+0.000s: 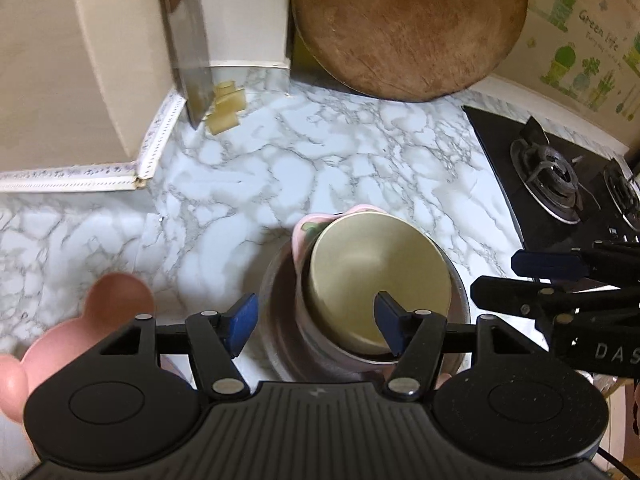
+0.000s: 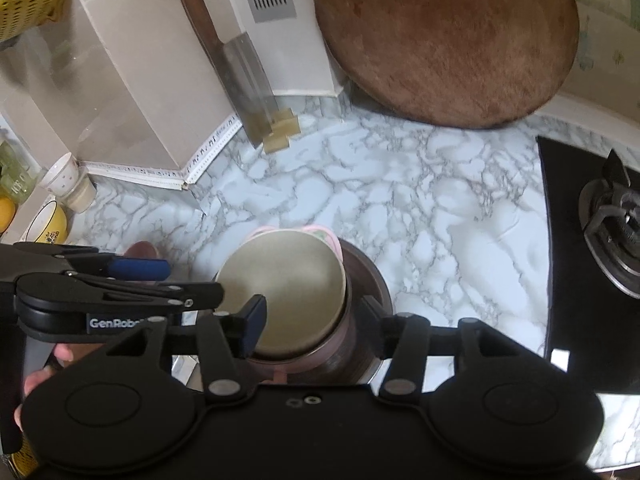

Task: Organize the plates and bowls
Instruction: 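Lower the cream bowl into the pink pot and open both grippers, then move both grippers to the steel bowl rim and close them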

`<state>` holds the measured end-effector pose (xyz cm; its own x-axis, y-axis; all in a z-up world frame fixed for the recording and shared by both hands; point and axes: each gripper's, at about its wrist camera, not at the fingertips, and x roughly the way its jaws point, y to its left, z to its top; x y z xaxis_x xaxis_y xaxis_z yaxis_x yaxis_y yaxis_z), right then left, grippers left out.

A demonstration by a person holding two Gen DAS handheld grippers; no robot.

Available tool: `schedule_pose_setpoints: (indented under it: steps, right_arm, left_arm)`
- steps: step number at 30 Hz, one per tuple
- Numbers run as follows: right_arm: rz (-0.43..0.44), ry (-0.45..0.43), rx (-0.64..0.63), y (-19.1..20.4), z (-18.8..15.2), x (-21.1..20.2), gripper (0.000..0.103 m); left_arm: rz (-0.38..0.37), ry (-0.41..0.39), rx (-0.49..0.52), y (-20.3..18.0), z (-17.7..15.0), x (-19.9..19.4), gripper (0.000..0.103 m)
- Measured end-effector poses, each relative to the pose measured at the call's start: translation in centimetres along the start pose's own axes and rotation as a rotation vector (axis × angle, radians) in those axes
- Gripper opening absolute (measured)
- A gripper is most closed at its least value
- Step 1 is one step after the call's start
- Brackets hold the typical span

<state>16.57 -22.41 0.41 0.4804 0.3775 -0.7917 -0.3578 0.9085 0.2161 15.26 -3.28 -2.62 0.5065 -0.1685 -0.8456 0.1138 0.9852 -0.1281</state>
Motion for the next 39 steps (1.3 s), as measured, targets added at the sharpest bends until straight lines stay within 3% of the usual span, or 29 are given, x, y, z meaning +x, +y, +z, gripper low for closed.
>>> schedule_pose_setpoints:
  steps: [3, 5, 6, 9, 14, 30, 36, 39]
  right_arm:
    - [0.029, 0.003, -0.007, -0.3, 0.0, -0.2, 0.058]
    - [0.052, -0.010, -0.029, -0.5, 0.0, -0.4, 0.071]
    - [0.057, -0.015, -0.041, -0.5, 0.0, -0.5, 0.073]
    - [0.084, -0.020, -0.082, -1.0, 0.0, -0.6, 0.084]
    - [0.114, -0.018, -0.139, -2.1, 0.2, -0.4, 0.100]
    - [0.160, 0.047, -0.112, -7.8, 0.4, 3.2, 0.098]
    - [0.184, 0.069, -0.119, -8.5, -0.1, 4.3, 0.093]
    - [0.189, 0.077, -0.138, -8.3, -0.3, 4.7, 0.085]
  left_arm:
    - [0.005, -0.017, -0.033, 0.4, -0.6, -0.7, 0.064]
    - [0.024, -0.036, -0.046, 0.5, -1.0, -1.0, 0.065]
    - [0.031, -0.044, -0.054, 0.6, -1.2, -1.1, 0.065]
    - [0.049, -0.071, -0.073, 0.7, -1.8, -1.3, 0.076]
    - [0.091, -0.111, -0.130, 0.9, -2.7, -1.6, 0.077]
    - [0.159, -0.141, -0.329, 1.8, -6.7, 0.3, 0.077]
    - [0.181, -0.153, -0.309, 1.2, -7.7, 0.8, 0.077]
    - [0.182, -0.163, -0.307, 1.1, -8.1, 1.1, 0.077]
